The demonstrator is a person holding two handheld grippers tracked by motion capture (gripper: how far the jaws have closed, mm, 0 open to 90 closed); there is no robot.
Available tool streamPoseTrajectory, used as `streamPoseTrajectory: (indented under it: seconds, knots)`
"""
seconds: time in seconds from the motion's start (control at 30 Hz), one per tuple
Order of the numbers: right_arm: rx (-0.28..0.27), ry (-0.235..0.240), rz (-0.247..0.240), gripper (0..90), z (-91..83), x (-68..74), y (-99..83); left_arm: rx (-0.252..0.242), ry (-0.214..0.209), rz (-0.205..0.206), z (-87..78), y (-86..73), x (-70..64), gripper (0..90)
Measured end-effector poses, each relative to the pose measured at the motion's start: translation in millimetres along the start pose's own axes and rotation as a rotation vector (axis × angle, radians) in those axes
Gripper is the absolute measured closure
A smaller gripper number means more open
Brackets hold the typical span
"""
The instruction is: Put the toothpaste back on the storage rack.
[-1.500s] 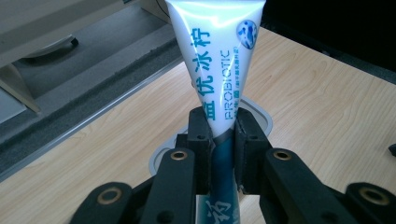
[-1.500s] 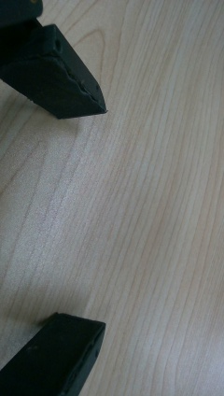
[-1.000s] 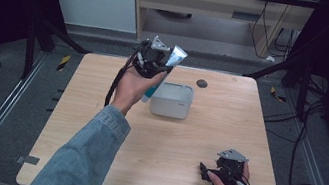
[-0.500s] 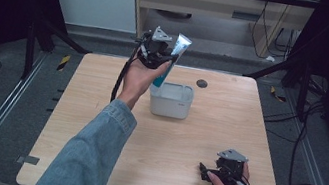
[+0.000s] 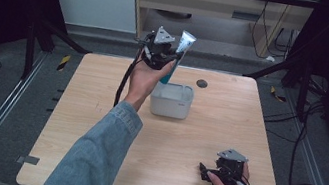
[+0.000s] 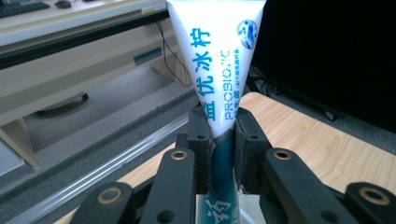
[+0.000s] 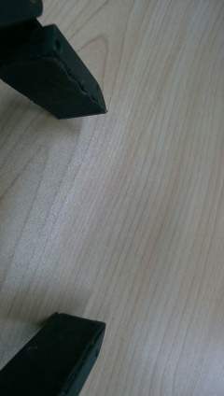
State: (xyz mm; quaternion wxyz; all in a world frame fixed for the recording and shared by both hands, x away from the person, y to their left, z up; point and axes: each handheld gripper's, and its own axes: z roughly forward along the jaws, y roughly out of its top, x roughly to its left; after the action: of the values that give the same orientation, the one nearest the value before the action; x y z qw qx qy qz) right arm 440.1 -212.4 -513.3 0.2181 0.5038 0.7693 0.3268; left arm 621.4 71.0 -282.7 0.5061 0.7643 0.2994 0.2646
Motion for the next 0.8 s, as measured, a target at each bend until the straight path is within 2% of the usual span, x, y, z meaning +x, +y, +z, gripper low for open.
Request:
streamPoseTrajectory:
  seconds: [0.47,0.8]
  knots:
    - [0.0,0.0,0.001,0.4,0.0,0.0,0.0,-0.05,-0.006,-0.015,0.8,-6.9,-5.2,78.7]
    - [0.0,0.0,0.0,0.4,0.0,0.0,0.0,-0.092,-0.004,-0.01,4.2,-11.7,-6.4,78.7]
